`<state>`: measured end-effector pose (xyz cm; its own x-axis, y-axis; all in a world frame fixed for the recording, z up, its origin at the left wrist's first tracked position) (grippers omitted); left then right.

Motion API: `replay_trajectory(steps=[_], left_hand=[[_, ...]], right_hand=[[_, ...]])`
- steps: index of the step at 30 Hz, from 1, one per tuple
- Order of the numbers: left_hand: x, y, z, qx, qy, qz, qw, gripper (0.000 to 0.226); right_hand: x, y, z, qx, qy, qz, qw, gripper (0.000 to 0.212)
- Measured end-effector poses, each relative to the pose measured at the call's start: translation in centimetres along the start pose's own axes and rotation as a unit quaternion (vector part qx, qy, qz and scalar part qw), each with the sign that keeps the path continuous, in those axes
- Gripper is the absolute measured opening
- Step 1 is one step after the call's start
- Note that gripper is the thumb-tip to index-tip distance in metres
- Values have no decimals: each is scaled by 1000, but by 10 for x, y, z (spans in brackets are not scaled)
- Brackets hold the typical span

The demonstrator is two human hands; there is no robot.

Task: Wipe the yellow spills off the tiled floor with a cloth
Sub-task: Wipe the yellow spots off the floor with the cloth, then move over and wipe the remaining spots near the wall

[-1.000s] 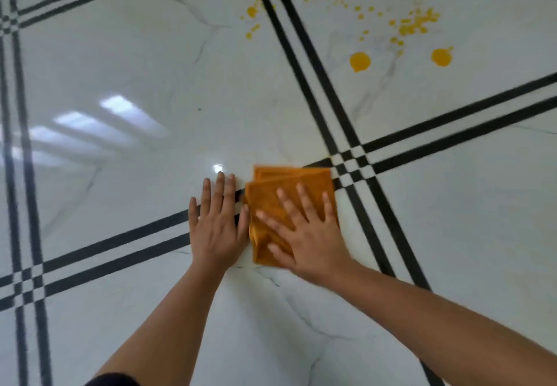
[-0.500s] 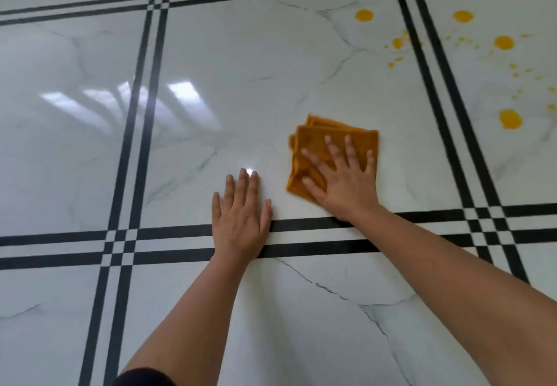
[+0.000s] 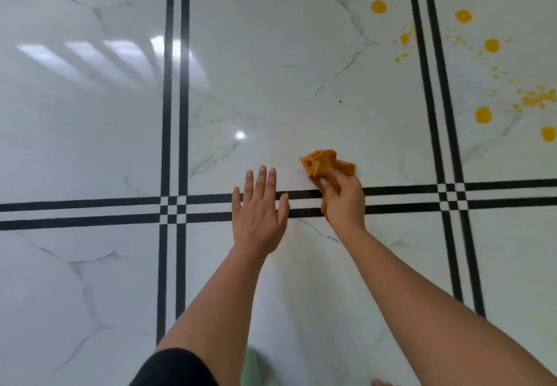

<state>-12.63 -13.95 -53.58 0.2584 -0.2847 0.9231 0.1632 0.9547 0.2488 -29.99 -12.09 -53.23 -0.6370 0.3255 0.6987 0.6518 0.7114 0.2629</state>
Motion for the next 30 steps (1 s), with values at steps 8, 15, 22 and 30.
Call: replay_trajectory(steps=[8,15,22,30], left_hand=[[180,72,63,65,114,-51,990,55],[401,128,119,87,240,-94,962,54],[545,142,129,113,345,-96,927,55],[611,84,137,61,346,-87,932,54]], right_hand=[[149,77,-120,-193,-126,-19,973,8],[299,167,-288,-228,-155,-25,961,27],[385,213,-406,-235,-223,20,946,28],[404,181,-480,-233,-272,42,933,31]])
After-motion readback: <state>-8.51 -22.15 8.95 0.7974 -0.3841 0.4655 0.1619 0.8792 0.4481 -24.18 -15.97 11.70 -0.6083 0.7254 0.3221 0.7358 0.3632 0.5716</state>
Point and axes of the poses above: each hand's wrist, its own y-axis away from the middle knuckle, its own x-axis out of the back of the hand, z = x × y, the point moved 9 cm from there along -y, towards the middle knuckle, and after that the axes turned 12 degrees about z, right-handed, at the moved point
